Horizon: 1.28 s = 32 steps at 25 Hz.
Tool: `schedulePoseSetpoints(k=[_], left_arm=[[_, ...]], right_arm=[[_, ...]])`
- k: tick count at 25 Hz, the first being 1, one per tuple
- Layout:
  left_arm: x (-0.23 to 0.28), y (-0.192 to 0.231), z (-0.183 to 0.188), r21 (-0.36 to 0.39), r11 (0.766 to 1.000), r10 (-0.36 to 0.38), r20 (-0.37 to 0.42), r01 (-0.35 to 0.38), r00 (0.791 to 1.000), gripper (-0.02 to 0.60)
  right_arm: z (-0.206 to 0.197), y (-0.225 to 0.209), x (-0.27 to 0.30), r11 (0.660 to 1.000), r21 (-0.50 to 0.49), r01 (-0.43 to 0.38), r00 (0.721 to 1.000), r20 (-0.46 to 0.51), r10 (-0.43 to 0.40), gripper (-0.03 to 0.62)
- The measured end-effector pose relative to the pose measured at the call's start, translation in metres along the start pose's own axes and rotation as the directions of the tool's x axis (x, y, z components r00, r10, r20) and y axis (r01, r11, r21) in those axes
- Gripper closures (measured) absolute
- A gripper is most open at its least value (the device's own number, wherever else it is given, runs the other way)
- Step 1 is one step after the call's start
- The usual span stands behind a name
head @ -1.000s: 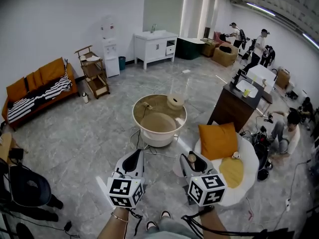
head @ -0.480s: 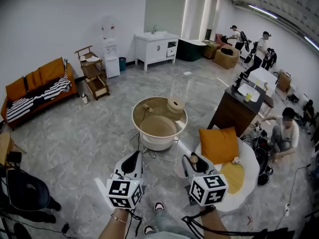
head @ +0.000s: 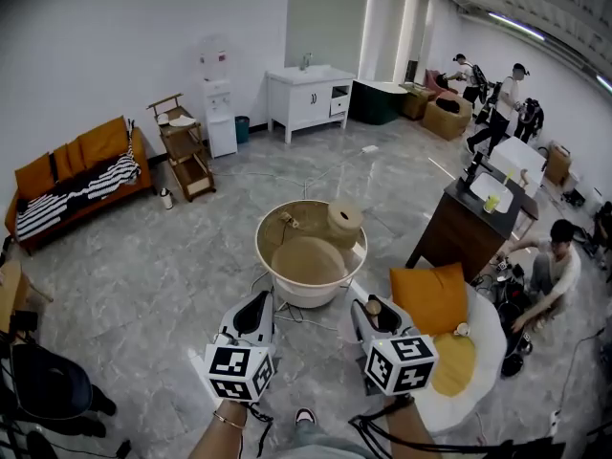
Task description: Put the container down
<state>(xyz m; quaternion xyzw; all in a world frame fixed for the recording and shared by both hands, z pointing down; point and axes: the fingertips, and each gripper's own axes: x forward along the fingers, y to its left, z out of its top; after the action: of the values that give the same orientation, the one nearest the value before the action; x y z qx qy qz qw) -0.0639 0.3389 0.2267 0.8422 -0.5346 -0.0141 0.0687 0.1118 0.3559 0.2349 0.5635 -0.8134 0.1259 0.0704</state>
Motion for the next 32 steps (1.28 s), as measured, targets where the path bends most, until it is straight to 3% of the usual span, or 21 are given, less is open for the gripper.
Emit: schedulePoseSetpoints(k=[13, 32], left_arm=[[0.100, 0.017, 0.012, 0.022, 0.999, 0.046, 0.001, -0.046, 0.999, 0.585], [0.155, 0.050, 0.001, 0.012, 0.996, 0.092, -0.050, -0.091, 0.995, 0.584]], right_arm=[[0.034, -0.066, 0.086, 0.999, -0.011, -0.038, 0.999, -0.002, 0.038, 0.459], [0.037, -0.102, 0.153, 0.998, 0.023, -0.052, 0.998, -0.042, 0.053, 0.459]])
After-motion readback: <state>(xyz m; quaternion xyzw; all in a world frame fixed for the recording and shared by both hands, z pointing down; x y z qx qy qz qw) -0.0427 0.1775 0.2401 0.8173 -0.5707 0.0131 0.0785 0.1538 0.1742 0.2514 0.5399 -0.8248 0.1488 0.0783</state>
